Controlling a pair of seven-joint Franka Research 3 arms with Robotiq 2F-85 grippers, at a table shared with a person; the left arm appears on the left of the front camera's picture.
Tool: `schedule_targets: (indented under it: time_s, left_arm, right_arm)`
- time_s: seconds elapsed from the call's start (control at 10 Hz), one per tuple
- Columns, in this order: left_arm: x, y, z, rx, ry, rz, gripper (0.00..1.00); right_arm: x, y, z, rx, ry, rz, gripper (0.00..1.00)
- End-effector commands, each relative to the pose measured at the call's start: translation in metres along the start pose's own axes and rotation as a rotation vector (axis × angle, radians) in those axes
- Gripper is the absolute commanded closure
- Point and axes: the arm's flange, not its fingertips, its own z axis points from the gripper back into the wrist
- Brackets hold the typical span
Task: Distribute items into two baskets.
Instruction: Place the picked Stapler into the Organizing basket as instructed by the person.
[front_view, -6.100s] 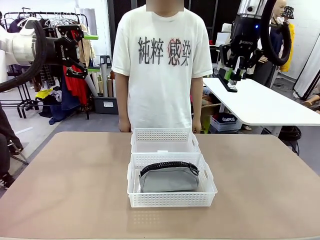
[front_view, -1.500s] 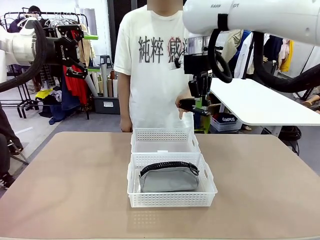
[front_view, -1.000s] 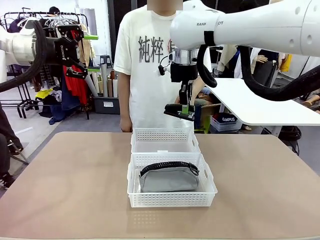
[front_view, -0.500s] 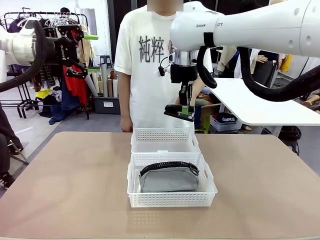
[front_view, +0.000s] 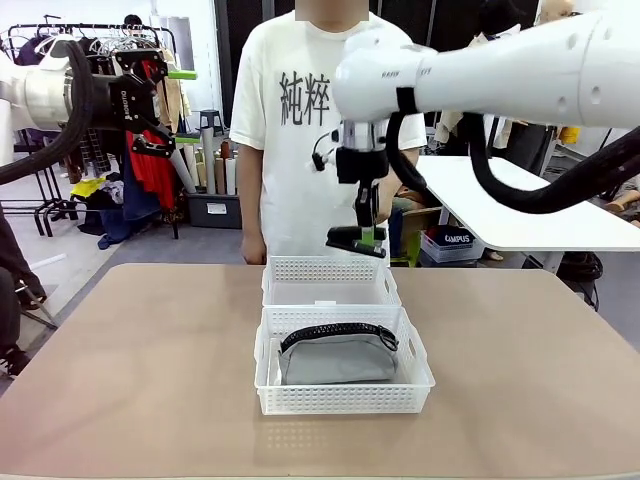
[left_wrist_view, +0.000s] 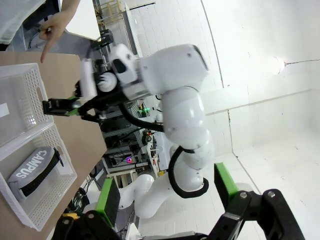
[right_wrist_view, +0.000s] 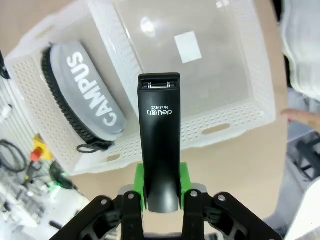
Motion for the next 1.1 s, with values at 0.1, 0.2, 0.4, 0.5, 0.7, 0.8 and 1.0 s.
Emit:
schedule_targets:
  time_s: [0.1, 0.2, 0.4, 0.5, 0.7, 0.8, 1.0]
  left_arm:
    - [-0.001, -0.002, 0.001, 0.001, -0.007, -0.004, 0.0]
    - [-0.001, -0.002, 0.001, 0.001, -0.007, -0.004, 0.0]
    - [-0.001, -0.002, 0.001, 0.001, -0.007, -0.004, 0.0]
    - [-0.001, -0.002, 0.001, 0.001, -0.007, -0.004, 0.0]
    - [-0.001, -0.002, 0.001, 0.001, -0.007, -0.004, 0.0]
    - [-0.001, -0.002, 0.001, 0.001, -0.007, -0.004, 0.0]
    - [-0.001, -0.002, 0.001, 0.001, -0.007, -0.004, 0.0]
  right_arm:
    - [0.037, -0.032, -0.021, -0.069, 0.071, 0.125, 1.0]
    - [0.045, -0.036, -0.038, -0.098, 0.104, 0.129, 1.0]
    - [0.056, -0.047, -0.067, -0.153, 0.138, 0.148, 1.0]
    - [0.06, -0.048, -0.08, -0.143, 0.147, 0.164, 1.0]
    - [0.066, -0.05, -0.096, -0.158, 0.096, 0.19, 1.0]
    - [0.07, -0.049, -0.106, -0.152, 0.094, 0.209, 1.0]
    - [0.082, -0.051, -0.121, -0.128, 0.076, 0.235, 1.0]
